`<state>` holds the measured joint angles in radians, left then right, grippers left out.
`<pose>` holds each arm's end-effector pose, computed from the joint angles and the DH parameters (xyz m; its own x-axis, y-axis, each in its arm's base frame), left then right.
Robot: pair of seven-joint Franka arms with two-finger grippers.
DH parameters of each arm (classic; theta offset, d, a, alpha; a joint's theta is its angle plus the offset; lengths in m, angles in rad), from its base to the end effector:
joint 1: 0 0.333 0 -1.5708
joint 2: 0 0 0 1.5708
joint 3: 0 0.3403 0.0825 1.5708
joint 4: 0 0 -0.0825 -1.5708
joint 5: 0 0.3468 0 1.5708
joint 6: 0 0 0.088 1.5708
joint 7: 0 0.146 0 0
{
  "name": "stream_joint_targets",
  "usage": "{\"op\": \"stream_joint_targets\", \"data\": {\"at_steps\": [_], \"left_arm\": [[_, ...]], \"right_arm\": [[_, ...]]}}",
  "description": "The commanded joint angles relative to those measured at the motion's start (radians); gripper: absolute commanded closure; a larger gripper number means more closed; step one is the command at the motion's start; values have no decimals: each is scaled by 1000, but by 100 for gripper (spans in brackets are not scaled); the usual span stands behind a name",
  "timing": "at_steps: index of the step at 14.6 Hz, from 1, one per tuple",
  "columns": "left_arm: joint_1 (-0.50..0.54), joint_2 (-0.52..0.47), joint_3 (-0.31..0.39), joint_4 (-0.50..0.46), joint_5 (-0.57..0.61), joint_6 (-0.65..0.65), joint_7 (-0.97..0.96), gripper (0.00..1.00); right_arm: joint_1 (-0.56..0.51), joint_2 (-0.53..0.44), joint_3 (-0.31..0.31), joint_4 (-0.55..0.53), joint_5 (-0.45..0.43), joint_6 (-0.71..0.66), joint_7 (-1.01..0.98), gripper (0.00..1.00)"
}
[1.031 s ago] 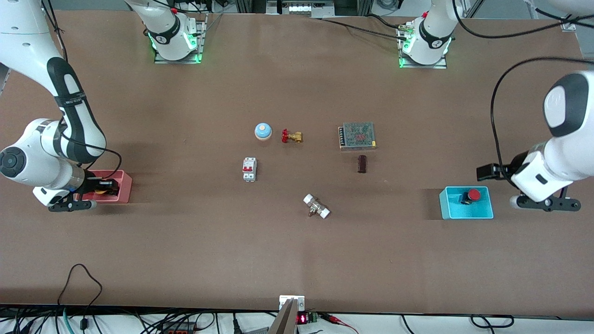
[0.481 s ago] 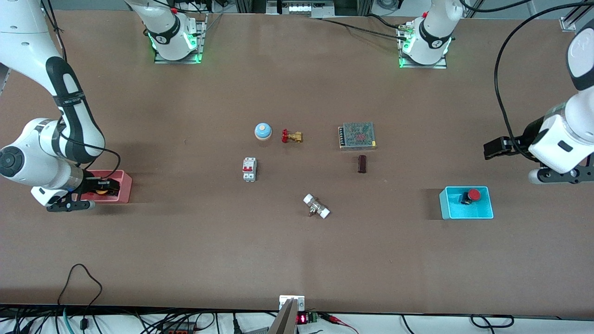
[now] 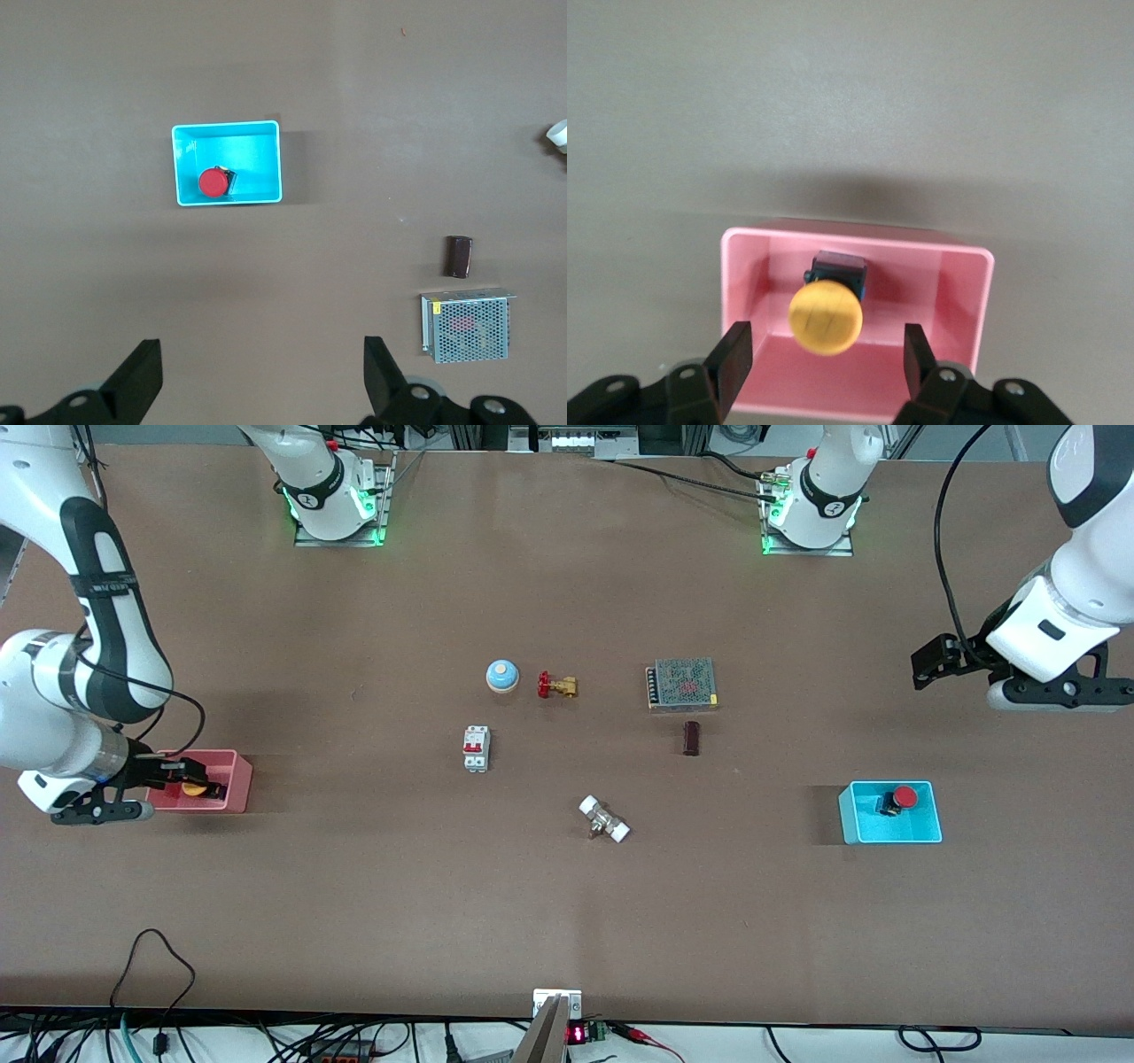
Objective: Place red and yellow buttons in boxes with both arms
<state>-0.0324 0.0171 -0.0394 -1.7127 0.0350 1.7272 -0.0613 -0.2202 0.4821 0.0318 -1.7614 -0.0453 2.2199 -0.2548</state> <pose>0.5304 -0.0334 0.5522 0.9999 -0.0160 -0.0006 -0.0160 -0.9993 -0.0340 0.6259 -0.1241 0.2968 0.9955 0.0904 -0.0279 0.0908 -0.9958 0.0141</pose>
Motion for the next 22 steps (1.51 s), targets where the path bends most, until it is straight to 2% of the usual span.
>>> {"op": "stream_joint_targets", "data": {"at_steps": [1, 2, 3, 6, 9, 11, 14, 17, 22], "left_arm": [[11, -9, -10, -7, 13, -4, 34, 0], [12, -6, -10, -4, 13, -6, 34, 0], [12, 0, -8, 4, 13, -6, 34, 0], [12, 15, -4, 28, 13, -15, 40, 0], [12, 15, -2, 30, 13, -15, 47, 0], [14, 15, -2, 30, 13, -17, 47, 0], [14, 15, -2, 28, 13, -21, 47, 0], [14, 15, -2, 28, 12, -21, 47, 0], [14, 15, -2, 28, 13, -21, 47, 0]], "right_arm": [[18, -101, 16, -9, 16, -90, -1, 14], [44, -149, 17, -9, 16, -139, 6, 2], [65, -186, 19, -9, 16, -181, 15, 0], [77, -279, 95, -7, 16, -270, 63, 0], [116, -339, 192, -3, 15, -330, 294, 0], [140, -358, 217, 49, 15, -388, 403, 0], [163, -356, 177, 192, 10, -569, 408, 0], [197, -346, 70, 275, 15, -707, 404, 0], [191, -332, 60, 272, 16, -700, 404, 0]]}}
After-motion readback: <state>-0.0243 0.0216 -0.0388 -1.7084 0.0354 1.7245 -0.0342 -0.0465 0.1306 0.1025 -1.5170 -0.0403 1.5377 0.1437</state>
